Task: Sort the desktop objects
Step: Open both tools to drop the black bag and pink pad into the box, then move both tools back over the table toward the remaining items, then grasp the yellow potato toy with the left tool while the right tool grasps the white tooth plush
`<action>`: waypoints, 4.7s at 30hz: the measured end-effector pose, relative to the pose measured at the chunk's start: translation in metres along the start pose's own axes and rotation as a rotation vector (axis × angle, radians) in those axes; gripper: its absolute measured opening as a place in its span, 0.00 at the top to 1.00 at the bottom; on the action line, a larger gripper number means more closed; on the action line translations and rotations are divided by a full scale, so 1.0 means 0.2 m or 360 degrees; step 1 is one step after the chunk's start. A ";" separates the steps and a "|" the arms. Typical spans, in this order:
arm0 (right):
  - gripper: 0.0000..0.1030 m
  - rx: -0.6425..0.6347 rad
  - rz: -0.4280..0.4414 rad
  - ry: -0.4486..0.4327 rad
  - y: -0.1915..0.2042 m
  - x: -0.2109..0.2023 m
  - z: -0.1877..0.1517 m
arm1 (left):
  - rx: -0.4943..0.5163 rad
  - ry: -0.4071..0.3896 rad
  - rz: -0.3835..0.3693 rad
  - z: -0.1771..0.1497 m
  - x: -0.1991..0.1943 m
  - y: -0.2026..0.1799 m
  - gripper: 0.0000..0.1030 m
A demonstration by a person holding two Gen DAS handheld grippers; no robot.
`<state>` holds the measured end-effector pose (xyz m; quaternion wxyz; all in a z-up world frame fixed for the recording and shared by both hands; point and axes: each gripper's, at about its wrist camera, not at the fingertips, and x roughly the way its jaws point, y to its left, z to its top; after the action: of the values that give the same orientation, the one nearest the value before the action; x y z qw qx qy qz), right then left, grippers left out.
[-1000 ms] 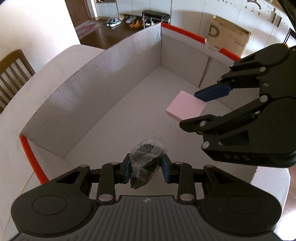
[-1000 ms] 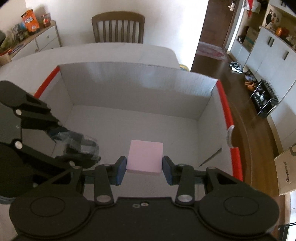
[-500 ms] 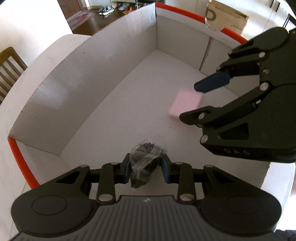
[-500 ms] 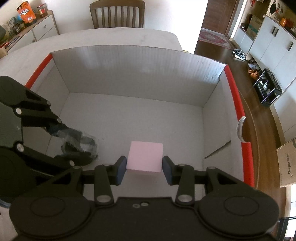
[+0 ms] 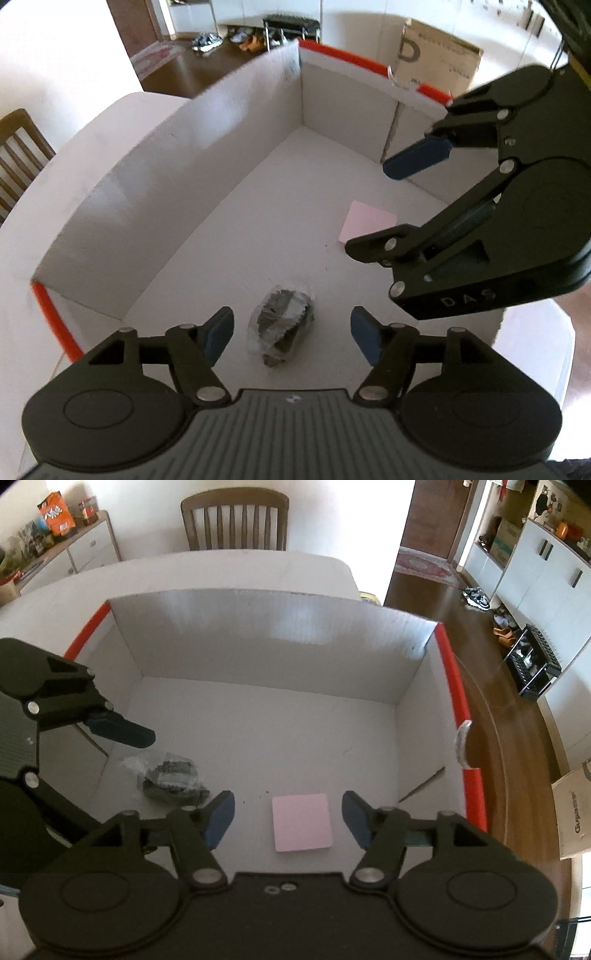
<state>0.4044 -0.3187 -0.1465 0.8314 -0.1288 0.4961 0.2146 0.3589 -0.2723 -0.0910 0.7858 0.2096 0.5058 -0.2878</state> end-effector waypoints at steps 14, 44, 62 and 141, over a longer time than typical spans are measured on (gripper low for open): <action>0.26 0.0082 0.0113 -0.0117 -0.04 -0.19 -0.01 | -0.0032 -0.0173 0.0019 -0.14 -0.19 -0.04 0.31; 0.22 0.0171 0.0263 -0.0514 0.38 -0.70 -0.12 | -0.0484 -0.0753 0.0112 -0.81 -0.82 0.18 0.00; 0.22 0.0048 0.0310 -0.0512 1.01 -0.69 -0.14 | -0.0666 -0.0839 0.0240 -1.36 -1.04 0.37 0.00; 0.38 -0.0270 0.0380 -0.0103 1.82 0.15 -0.03 | -0.0366 -0.0538 0.0232 -1.91 -0.40 0.40 0.28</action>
<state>0.2352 0.0046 -0.1760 0.8016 -0.1318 0.4610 0.3571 0.1279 0.0433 -0.1680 0.8969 0.1034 0.3798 -0.2017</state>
